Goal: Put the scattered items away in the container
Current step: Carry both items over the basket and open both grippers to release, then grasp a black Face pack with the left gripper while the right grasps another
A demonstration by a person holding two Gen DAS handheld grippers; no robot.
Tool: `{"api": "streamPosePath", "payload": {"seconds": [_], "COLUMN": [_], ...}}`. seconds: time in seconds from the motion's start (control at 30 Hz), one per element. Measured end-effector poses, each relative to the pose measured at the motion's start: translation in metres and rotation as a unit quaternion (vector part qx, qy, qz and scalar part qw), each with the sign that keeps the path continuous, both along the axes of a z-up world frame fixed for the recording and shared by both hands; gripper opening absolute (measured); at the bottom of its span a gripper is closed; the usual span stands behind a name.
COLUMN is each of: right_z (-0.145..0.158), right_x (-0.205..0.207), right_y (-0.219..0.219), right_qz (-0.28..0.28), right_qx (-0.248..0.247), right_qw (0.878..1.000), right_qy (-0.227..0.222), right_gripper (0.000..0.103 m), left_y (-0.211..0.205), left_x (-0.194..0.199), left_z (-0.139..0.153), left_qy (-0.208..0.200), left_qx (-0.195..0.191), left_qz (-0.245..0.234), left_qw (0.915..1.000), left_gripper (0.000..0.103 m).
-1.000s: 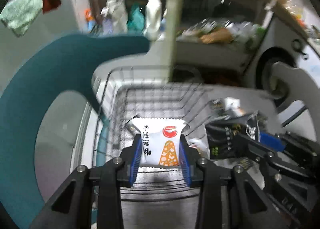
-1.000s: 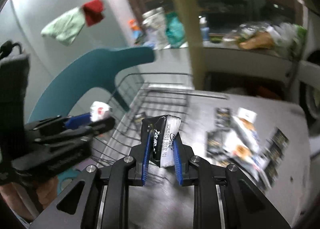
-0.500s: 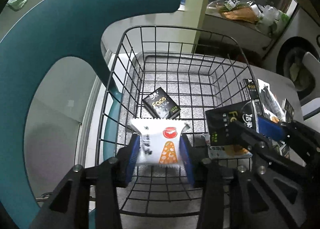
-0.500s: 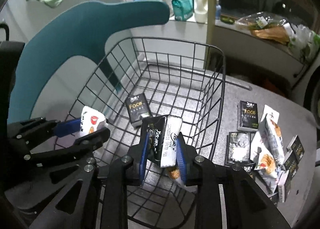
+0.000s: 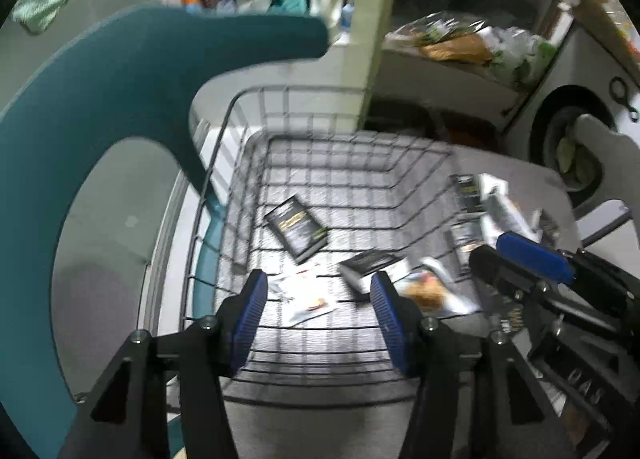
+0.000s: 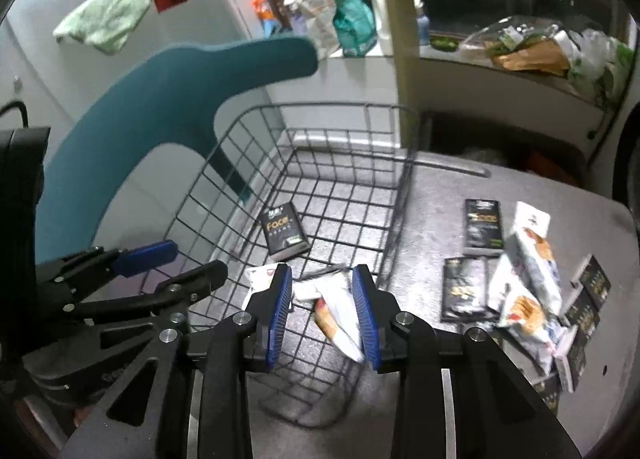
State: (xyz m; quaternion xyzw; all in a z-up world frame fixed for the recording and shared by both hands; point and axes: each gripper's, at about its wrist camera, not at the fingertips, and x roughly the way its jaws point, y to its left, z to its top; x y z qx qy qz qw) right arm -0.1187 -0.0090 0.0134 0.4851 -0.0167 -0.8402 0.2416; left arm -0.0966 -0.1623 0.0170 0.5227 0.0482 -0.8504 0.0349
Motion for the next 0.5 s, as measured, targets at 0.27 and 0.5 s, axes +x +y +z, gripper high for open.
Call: {"api": "streamPosePath", "payload": {"seconds": [0.27,0.5], "right_z": [0.013,-0.047], "right_x": [0.032,0.064], "right_y": [0.108,0.190], "right_qz": [-0.098,-0.167], "right_qx": [0.026,0.077], "right_qw": [0.995,0.982], "right_qy": [0.010,-0.035], "right_gripper": [0.041,0.045], "left_y": [0.090,0.173], "left_x": [0.029,0.035], "left_z": [0.038,-0.019], "left_qy": [0.044,-0.007], "left_qx": [0.048,0.077], "left_qz": [-0.080,-0.138], "left_qw": [0.9946,0.9874], "left_gripper": [0.067,0.067]}}
